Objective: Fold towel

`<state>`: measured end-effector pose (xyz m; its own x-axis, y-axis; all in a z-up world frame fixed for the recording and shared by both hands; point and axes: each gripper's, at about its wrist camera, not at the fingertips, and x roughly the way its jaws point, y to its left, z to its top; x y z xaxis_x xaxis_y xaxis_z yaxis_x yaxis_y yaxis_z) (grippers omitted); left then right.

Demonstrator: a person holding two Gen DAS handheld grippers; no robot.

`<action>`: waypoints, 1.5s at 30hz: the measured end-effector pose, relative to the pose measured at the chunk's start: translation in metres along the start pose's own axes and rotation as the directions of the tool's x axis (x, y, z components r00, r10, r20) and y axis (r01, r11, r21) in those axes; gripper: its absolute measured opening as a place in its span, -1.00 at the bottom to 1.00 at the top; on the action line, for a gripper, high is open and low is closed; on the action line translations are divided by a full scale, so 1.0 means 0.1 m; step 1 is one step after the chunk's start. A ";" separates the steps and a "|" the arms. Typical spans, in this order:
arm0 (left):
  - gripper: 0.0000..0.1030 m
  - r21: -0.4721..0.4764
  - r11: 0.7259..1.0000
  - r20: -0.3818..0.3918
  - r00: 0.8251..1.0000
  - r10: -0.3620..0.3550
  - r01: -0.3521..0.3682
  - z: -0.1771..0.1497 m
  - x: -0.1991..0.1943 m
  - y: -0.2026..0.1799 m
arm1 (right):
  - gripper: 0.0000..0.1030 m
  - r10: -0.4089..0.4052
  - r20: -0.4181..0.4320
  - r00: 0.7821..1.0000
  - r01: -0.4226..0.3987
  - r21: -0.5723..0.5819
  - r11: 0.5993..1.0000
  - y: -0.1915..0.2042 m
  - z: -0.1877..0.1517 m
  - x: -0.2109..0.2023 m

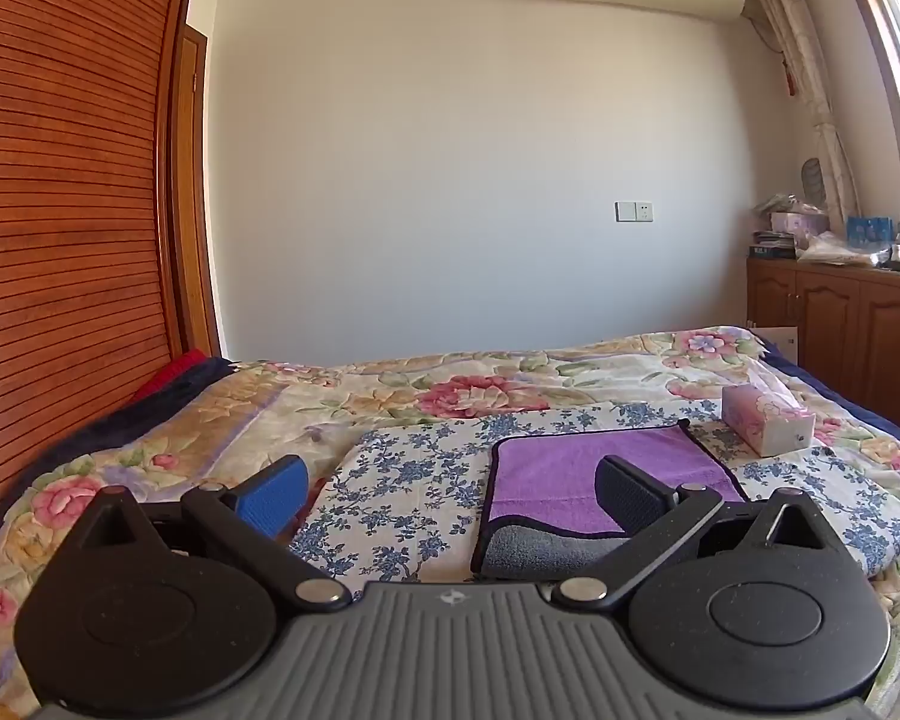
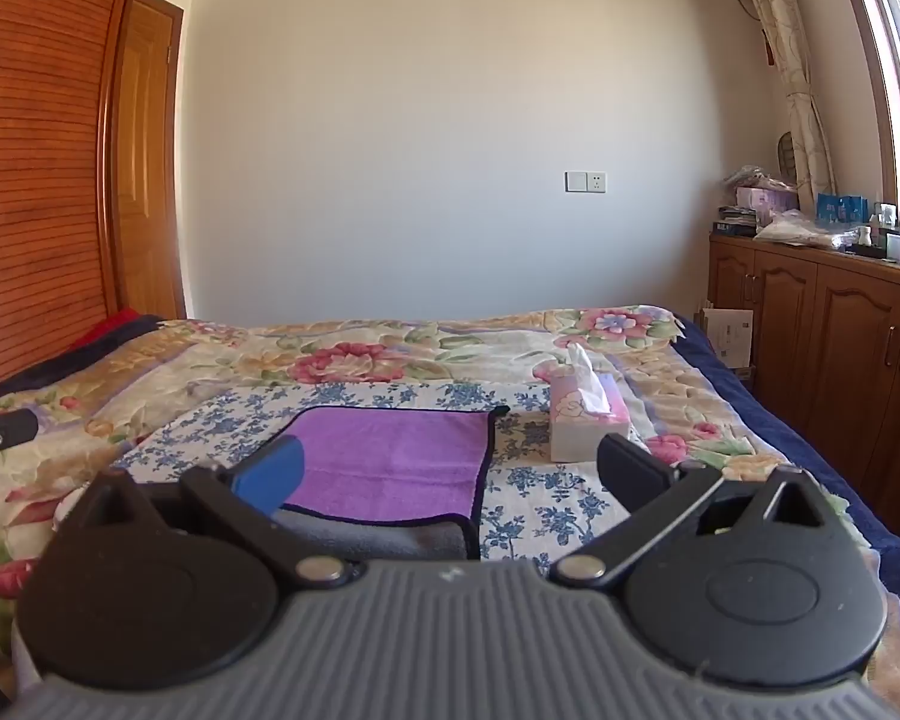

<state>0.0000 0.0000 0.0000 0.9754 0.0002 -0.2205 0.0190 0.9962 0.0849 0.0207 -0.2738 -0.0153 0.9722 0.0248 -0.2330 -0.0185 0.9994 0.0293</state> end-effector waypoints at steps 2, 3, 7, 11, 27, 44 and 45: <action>1.00 0.001 1.000 0.002 1.000 0.001 -0.001 0.00 0.00 0.00 | 1.00 -0.001 0.002 1.000 0.001 0.000 1.000 0.00 0.00 0.00; 1.00 0.000 1.000 0.002 1.000 0.001 -0.001 0.00 0.00 0.00 | 1.00 -0.001 0.002 1.000 0.001 0.000 1.000 0.00 0.00 0.00; 1.00 0.001 1.000 0.002 1.000 0.001 -0.001 0.00 0.00 0.00 | 1.00 -0.001 0.001 1.000 0.001 0.003 1.000 -0.01 0.01 0.00; 1.00 0.000 1.000 0.001 1.000 0.001 -0.001 0.00 0.00 0.00 | 1.00 -0.001 0.003 1.000 0.001 -0.002 1.000 0.00 0.01 -0.01; 1.00 0.002 1.000 0.001 1.000 0.001 -0.001 0.00 0.00 0.00 | 1.00 -0.001 0.001 1.000 0.001 -0.003 1.000 0.00 0.01 0.00; 1.00 0.003 1.000 0.001 1.000 0.001 -0.001 0.00 0.00 0.00 | 1.00 -0.007 -0.005 1.000 0.007 0.005 1.000 -0.01 0.02 0.01; 1.00 0.003 1.000 0.001 1.000 0.001 -0.001 0.00 0.00 0.00 | 1.00 -0.007 -0.004 1.000 0.007 0.005 1.000 -0.01 0.02 0.01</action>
<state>0.0002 -0.0003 -0.0002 0.9756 0.0015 -0.2196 0.0184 0.9959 0.0884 0.0221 -0.2750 -0.0134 0.9713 0.0176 -0.2374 -0.0101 0.9994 0.0328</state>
